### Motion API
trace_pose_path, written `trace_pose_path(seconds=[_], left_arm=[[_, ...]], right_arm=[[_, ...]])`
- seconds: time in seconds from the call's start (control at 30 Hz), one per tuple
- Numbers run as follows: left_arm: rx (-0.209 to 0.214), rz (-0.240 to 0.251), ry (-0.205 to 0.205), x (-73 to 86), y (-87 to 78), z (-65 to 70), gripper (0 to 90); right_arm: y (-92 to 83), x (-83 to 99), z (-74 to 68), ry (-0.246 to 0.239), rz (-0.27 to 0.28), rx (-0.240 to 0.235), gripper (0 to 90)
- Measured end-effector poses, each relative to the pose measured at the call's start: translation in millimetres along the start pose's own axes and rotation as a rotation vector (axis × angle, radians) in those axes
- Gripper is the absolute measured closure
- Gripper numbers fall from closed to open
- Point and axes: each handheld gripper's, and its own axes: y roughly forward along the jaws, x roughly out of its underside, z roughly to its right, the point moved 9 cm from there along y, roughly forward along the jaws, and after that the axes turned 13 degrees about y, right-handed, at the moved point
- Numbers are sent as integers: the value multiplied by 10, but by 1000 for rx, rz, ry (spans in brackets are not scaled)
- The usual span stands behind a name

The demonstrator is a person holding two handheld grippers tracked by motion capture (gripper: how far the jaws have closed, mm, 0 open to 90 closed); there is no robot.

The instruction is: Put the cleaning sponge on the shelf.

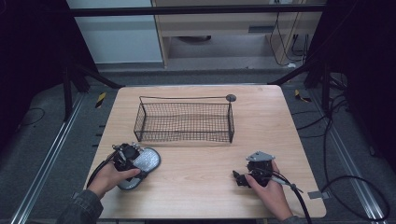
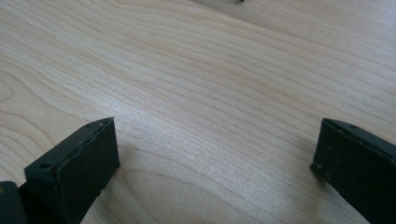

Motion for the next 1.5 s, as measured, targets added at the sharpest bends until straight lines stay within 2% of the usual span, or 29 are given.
trace_pose_path(seconds=[0.1,0.33,0.57,0.87,1.0,1.27,1.3,1.33,1.37,1.4,1.5], left_arm=[[-11,-14,23,-4,-13,11,116],[-17,-18,42,10,-60,42,131],[-65,41,66,10,-278,22,133],[-90,69,105,-4,-460,44,136],[-112,106,133,-77,-632,71,136],[-149,131,180,-206,-849,42,136],[-166,125,204,-262,-907,22,136],[-166,125,204,-262,-907,22,136],[-181,126,229,-338,-969,-1,136],[-181,126,229,-338,-969,-1,136],[-206,146,286,-522,-1080,-59,136]], right_arm=[[1,0,1,0,0,1,4],[2,-2,1,-2,0,0,4],[3,-2,0,-3,-1,0,4],[3,-2,0,-3,-1,0,4],[3,-2,-1,-2,-1,-1,4],[2,-2,0,-4,-2,-1,4],[3,-2,1,-5,-2,0,4],[3,-2,1,-5,-2,0,4],[3,-2,-1,-3,-2,-1,4],[3,-2,-1,-3,-2,-1,4],[7,-6,-3,-4,-2,-3,4]])
